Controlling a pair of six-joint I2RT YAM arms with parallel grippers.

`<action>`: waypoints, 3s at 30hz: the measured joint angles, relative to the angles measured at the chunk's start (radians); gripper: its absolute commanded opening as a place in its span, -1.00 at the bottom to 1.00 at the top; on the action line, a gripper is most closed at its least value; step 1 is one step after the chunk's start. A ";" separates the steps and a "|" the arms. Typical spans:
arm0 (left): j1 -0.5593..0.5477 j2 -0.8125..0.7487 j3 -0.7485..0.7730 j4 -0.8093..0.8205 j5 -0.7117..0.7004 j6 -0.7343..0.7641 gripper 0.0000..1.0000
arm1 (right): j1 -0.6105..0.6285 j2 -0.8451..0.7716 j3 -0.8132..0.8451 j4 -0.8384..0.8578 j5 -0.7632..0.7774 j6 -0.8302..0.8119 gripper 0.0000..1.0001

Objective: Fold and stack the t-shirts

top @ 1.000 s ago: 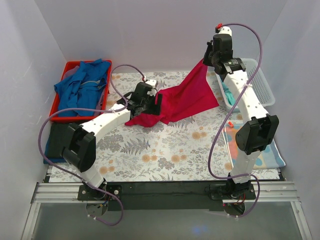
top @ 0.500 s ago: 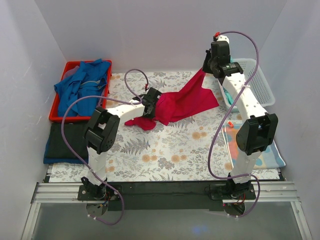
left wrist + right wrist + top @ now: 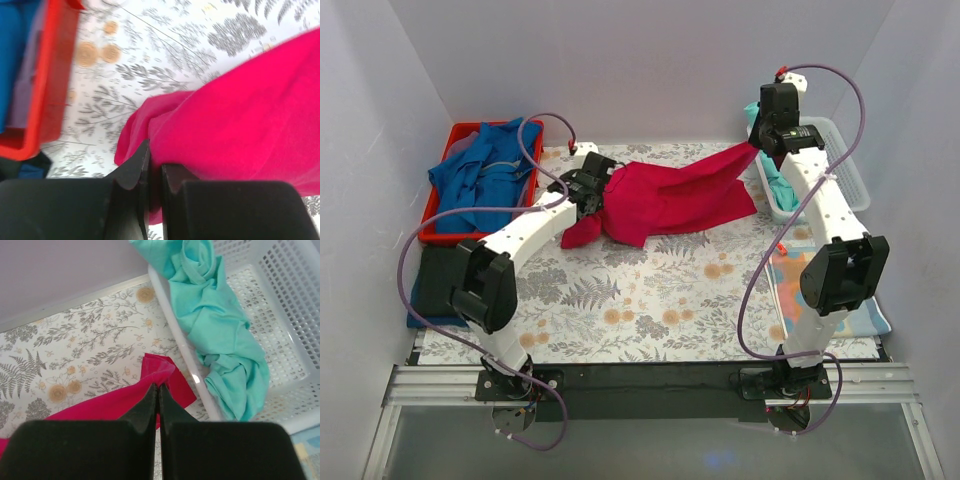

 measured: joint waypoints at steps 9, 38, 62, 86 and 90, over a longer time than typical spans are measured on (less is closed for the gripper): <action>0.051 -0.122 0.071 -0.055 -0.080 0.011 -1.00 | -0.014 -0.100 -0.009 -0.021 0.067 -0.020 -0.97; 0.065 -0.604 -0.111 0.108 0.271 0.066 -1.00 | -0.015 -0.720 -0.435 0.324 -0.100 -0.005 -0.97; 0.070 0.195 0.157 0.044 0.312 0.072 0.29 | -0.019 -0.151 -0.390 0.264 -0.029 0.109 -0.97; 0.076 -0.124 -0.365 0.047 0.632 0.005 -0.19 | -0.019 -0.045 -0.338 0.208 -0.060 0.116 -0.97; 0.076 -0.079 -0.367 0.094 0.670 0.006 -0.22 | -0.019 -0.043 -0.338 0.204 -0.060 0.116 -0.97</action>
